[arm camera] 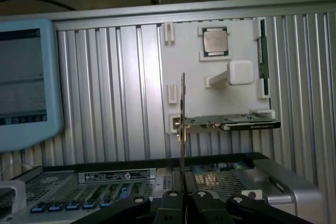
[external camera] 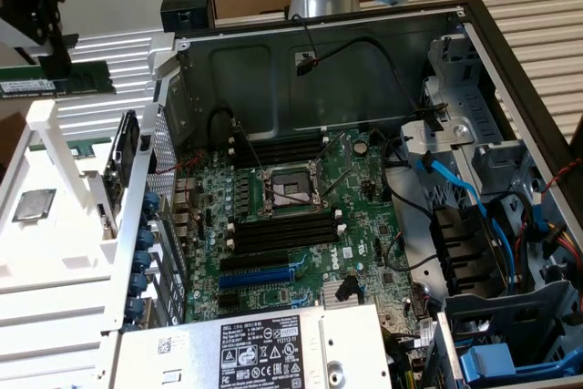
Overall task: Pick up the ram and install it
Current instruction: 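Pick up the ram and move it above insertion slot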
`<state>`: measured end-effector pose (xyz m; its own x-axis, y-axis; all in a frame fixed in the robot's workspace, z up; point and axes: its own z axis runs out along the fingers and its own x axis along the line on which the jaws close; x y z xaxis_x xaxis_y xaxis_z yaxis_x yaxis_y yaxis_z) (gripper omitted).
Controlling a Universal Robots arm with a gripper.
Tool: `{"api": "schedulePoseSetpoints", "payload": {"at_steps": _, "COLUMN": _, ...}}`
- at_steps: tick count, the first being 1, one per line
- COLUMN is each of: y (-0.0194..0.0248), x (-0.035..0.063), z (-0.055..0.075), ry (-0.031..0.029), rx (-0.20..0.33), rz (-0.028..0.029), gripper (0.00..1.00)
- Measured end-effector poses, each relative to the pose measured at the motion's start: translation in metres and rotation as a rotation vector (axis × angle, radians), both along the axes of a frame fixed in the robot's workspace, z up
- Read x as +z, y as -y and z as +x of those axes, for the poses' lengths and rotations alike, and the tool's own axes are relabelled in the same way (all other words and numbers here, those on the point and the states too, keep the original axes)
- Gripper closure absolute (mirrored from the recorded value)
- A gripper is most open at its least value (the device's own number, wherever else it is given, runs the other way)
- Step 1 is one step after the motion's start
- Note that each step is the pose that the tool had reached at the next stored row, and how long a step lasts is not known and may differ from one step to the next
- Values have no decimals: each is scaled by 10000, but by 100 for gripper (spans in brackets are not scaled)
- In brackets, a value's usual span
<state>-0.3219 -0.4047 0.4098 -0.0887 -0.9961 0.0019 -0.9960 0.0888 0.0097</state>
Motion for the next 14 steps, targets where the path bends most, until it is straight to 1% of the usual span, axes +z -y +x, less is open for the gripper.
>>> {"api": "schedulePoseSetpoints", "payload": {"at_steps": 5, "y": -2, "x": 14, "z": 168, "ry": -30, "rx": 0, "rz": -41, "gripper": 88}}
{"api": "schedulePoseSetpoints", "payload": {"at_steps": 14, "y": -12, "x": 53, "z": 500, "ry": -46, "rx": 1, "rz": -50, "gripper": 88}}
